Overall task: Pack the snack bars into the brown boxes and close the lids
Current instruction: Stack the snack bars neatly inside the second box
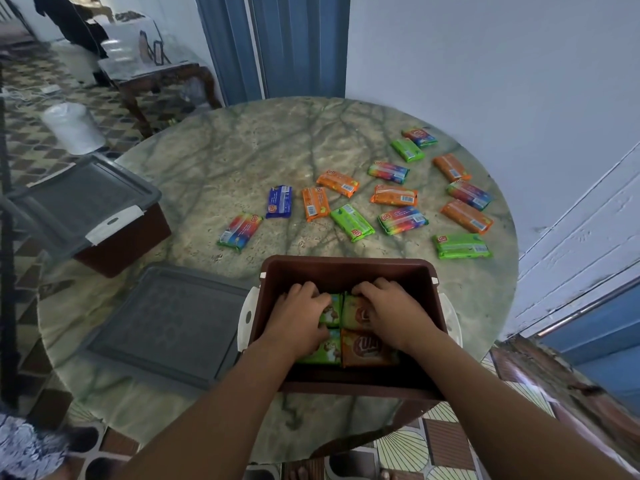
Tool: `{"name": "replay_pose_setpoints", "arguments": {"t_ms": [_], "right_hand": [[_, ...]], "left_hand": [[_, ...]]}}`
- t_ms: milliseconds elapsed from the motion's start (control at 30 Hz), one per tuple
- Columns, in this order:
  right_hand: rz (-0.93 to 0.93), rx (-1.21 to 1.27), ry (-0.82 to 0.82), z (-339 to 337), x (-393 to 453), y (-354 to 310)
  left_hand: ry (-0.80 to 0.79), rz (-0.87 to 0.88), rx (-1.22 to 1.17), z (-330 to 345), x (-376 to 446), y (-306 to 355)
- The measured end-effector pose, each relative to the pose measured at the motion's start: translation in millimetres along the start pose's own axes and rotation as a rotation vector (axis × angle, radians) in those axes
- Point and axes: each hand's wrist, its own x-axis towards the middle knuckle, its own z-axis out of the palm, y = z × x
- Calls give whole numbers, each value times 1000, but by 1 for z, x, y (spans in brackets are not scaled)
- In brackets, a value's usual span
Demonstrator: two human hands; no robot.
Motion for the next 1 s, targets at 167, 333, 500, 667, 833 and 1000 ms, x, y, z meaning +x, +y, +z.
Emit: {"name": "replay_pose_setpoints", "arguments": {"t_ms": [167, 333, 500, 667, 833, 1000], "right_hand": [[16, -57, 37, 3, -2, -2], [3, -117, -46, 4, -1, -1], [23, -89, -48, 5, 4, 0], [32, -93, -62, 4, 5, -2], [47, -122, -28, 1, 1, -1], [22, -192, -10, -2, -2, -2]], "left_hand": [[14, -4, -6, 1, 0, -1], [29, -1, -11, 1, 0, -1], [43, -9, -4, 0, 1, 0], [52, -6, 3, 0, 1, -1], [57, 0, 9, 0, 1, -1], [49, 3, 12, 2, 2, -2]]}}
